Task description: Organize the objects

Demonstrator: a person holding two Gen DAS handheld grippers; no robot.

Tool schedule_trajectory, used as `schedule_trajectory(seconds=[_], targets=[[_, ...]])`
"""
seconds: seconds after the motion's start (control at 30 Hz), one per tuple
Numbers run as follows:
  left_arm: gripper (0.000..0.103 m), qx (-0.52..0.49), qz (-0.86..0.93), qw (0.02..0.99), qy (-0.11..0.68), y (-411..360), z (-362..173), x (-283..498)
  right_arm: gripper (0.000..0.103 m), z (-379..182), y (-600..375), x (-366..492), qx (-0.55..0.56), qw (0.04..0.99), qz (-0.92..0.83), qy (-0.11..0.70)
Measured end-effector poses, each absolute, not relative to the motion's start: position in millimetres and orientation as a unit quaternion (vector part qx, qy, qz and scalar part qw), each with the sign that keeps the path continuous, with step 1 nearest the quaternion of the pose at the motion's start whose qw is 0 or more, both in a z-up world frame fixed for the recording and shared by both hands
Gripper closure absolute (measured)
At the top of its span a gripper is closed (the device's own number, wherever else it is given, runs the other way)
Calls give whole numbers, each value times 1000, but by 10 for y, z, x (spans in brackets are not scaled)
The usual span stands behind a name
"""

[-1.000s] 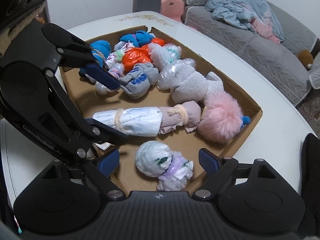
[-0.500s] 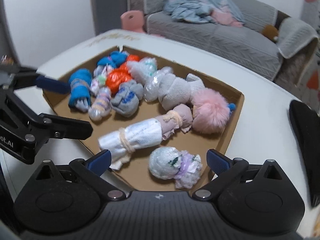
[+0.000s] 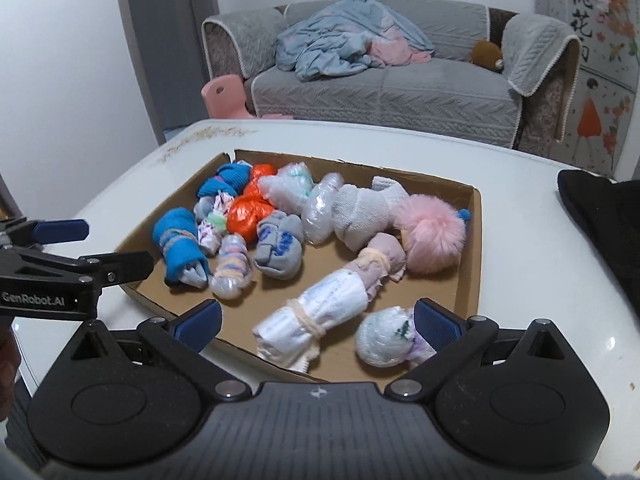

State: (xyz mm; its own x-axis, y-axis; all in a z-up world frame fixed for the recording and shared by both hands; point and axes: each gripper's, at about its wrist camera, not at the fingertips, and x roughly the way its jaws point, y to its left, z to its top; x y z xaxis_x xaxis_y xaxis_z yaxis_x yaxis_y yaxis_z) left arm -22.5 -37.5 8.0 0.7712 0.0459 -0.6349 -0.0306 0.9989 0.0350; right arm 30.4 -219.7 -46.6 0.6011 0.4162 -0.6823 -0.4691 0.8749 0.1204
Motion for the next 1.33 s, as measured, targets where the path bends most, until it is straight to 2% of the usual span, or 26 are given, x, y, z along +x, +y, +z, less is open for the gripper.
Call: schedule_trajectory(seconds=[0.27, 1.33], targets=[[1, 50, 62, 940, 332, -321, 83, -205, 1, -425, -2093, 290, -36, 899, 246, 360], [1, 53, 45, 943, 325, -316, 142, -121, 1, -440, -2054, 316, -36, 899, 247, 359]])
